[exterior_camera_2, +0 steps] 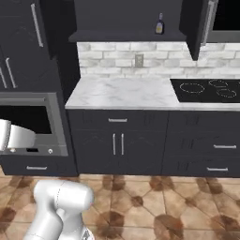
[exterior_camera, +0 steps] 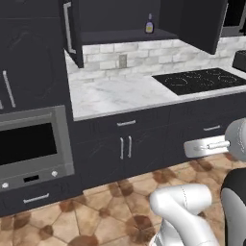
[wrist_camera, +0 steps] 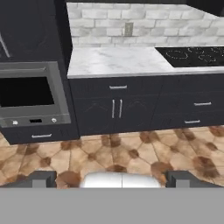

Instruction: Move the mayonnaise and condiment bottle from the cabinet to the dining counter.

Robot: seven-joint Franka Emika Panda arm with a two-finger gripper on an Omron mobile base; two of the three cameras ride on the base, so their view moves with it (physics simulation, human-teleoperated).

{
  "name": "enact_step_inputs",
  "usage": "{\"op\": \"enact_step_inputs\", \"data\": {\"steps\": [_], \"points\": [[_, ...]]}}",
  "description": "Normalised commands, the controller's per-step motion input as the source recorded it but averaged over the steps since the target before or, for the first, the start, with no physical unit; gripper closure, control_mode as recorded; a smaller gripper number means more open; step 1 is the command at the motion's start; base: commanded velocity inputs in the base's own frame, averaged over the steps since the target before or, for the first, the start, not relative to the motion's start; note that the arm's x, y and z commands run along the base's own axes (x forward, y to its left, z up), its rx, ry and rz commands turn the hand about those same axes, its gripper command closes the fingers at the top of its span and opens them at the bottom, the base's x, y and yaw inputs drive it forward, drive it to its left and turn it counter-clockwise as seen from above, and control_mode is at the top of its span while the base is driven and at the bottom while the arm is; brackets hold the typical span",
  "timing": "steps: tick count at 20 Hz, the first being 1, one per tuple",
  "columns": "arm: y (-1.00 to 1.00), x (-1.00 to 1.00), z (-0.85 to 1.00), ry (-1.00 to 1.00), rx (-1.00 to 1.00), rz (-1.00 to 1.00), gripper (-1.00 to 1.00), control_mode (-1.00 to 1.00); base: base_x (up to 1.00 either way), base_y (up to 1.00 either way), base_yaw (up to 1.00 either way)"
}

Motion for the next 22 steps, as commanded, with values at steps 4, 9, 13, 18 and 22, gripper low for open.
{"op": "enact_step_inputs", "data": {"steps": [4, 9, 13, 18, 22], "points": [[0.00, 0.00, 0.00, 0.00, 0.00, 0.00, -1.00, 1.00, 1.00, -0.67, 0.05], [0.00, 0.00, 0.00, 0.00, 0.00, 0.00, -1.00, 1.00, 1.00, -0.37, 0.01], [0.00, 0.00, 0.00, 0.00, 0.00, 0.00, -1.00, 1.00, 1.00, -0.06, 0.00], [0.00, 0.00, 0.00, 0.00, 0.00, 0.00, -1.00, 1.00, 1.00, -0.12, 0.00], [0.00, 0.00, 0.00, 0.00, 0.00, 0.00, -1.00, 1.00, 0.96, -0.50, 0.02]]}}
